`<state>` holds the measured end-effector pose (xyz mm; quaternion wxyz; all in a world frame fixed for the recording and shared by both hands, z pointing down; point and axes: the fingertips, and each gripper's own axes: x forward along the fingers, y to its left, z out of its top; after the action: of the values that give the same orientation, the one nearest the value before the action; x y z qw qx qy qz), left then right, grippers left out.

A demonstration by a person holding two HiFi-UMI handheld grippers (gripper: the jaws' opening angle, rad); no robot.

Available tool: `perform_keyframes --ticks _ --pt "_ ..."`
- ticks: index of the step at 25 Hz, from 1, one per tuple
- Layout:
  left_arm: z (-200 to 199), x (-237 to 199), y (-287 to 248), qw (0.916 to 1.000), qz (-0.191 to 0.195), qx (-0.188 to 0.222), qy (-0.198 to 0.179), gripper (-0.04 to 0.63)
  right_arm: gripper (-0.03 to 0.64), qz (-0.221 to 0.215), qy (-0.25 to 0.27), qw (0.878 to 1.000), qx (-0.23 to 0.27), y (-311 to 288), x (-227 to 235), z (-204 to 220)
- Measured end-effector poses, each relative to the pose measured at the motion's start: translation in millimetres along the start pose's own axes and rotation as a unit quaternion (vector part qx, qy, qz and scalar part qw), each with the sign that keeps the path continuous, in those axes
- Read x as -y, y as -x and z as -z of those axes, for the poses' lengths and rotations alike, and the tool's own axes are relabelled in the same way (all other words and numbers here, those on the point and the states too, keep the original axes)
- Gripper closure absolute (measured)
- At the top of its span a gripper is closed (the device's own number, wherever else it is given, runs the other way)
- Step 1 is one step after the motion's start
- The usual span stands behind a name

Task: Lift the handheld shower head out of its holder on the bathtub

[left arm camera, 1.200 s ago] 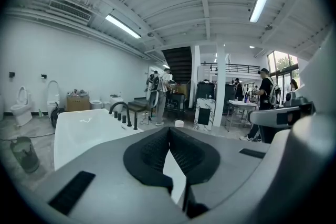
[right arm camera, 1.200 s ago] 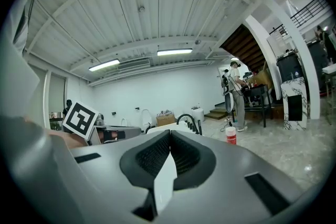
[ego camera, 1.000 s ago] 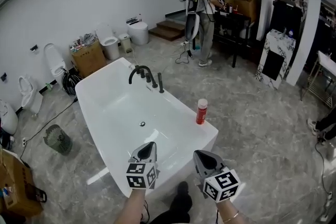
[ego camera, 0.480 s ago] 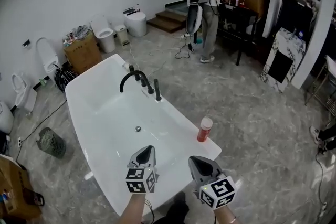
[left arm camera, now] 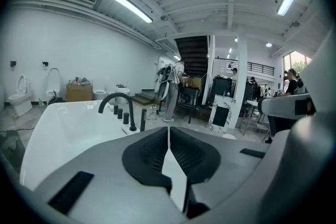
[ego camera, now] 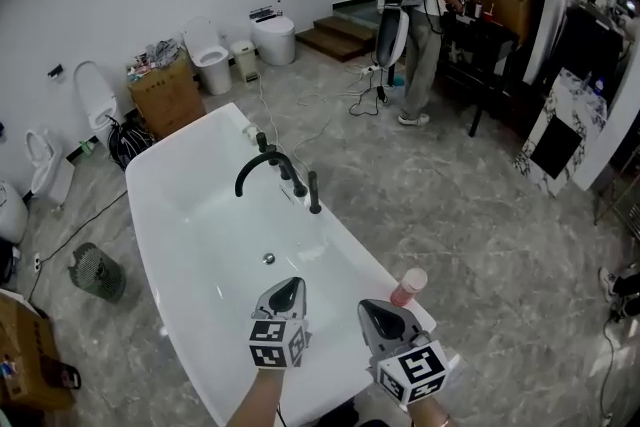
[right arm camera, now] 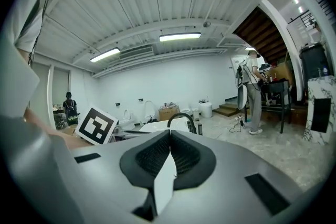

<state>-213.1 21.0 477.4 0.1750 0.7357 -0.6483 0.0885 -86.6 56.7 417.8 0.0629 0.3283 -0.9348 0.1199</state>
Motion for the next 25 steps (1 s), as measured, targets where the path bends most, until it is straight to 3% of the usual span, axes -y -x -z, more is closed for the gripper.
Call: perform_keyframes --ticks 12,18,25 --pt "-20.8 -40.5 -109.9 0.9999 -0.006 -0.014 -0.002 0.572 0.611 -0.009 0.021 1.0 -0.005 -77.5 78.1 -38.8" --pt "-38.8 -42.0 -178.4 0.9996 -0.02 -0.021 -0.006 0.571 0.611 -0.044 0.025 0.998 -0.024 -111.0 138.6 -49.9" --pt "-50.5 -50.6 -268.6 0.9984 -0.052 -0.023 0.003 0.518 0.611 -0.081 0.025 0.995 -0.043 -157.6 222.9 -54.1"
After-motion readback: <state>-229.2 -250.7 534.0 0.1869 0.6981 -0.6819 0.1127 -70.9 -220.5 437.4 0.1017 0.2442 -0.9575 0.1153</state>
